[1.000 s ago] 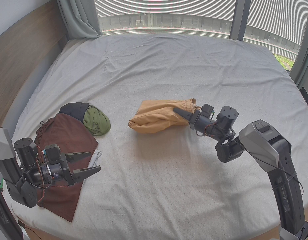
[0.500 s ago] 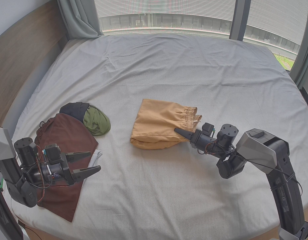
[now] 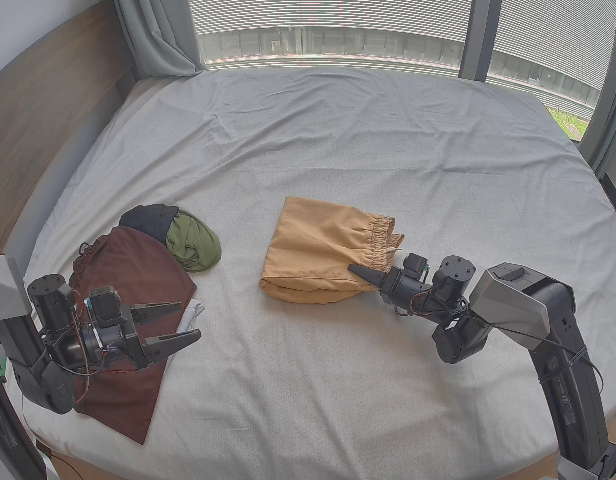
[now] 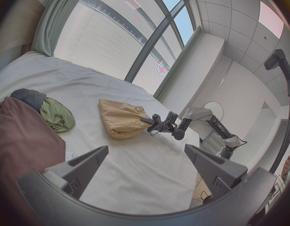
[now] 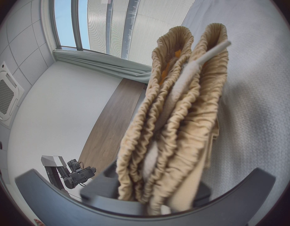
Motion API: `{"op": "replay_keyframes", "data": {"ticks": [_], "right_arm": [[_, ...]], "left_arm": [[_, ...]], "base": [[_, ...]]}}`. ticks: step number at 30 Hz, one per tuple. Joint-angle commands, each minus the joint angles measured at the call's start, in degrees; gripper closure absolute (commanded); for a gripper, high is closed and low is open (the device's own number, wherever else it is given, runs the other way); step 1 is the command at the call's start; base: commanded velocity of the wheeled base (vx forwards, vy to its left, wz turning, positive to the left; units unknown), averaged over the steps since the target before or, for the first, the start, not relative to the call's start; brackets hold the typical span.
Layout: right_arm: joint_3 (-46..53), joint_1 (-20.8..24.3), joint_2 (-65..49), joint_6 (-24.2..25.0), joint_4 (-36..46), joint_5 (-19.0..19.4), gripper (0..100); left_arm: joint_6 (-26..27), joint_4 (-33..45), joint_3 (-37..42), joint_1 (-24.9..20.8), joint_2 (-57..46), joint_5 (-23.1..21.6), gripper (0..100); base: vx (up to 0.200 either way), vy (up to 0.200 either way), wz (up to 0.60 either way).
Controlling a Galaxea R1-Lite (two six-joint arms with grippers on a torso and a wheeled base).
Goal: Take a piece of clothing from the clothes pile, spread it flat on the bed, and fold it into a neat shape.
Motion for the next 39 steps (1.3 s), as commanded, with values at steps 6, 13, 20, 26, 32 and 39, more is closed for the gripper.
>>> {"op": "replay_keyframes", "data": {"ticks": [6, 13, 20, 26, 32, 39], "right_arm": [[3.75, 0.0, -0.45, -2.38, 0.42, 0.25, 0], [12.19, 0.53, -3.44, -5.36, 0.6, 0.25, 0], [24.49, 1.58, -9.41, -8.35, -1.25, 0.25, 0], [35.13, 3.87, -16.89, -8.35, -1.34, 0.25, 0], [35.92, 4.48, -23.48, -7.56, -1.34, 0.95, 0], [24.84, 3.78, -25.59, -1.23, -1.16, 0.6, 0]], "left_arm": [[-0.02, -0.01, -0.01, 0.07, -0.34, -0.02, 0], [-0.02, -0.01, 0.08, 0.07, -0.61, -0.02, 0], [-0.02, -0.01, 0.08, 0.07, -0.69, -0.02, 0], [0.07, -0.1, 0.17, -0.28, -0.69, -0.02, 0], [0.07, -0.1, 0.25, -0.28, -0.78, -0.02, 0], [0.07, -0.1, 0.08, -0.37, -0.69, -0.02, 0]], "base": [[0.0, 0.0, 0.0], [0.0, 0.0, 0.0], [0.0, 0.0, 0.0], [0.0, 0.0, 0.0], [0.0, 0.0, 0.0], [0.0, 0.0, 0.0]]}}
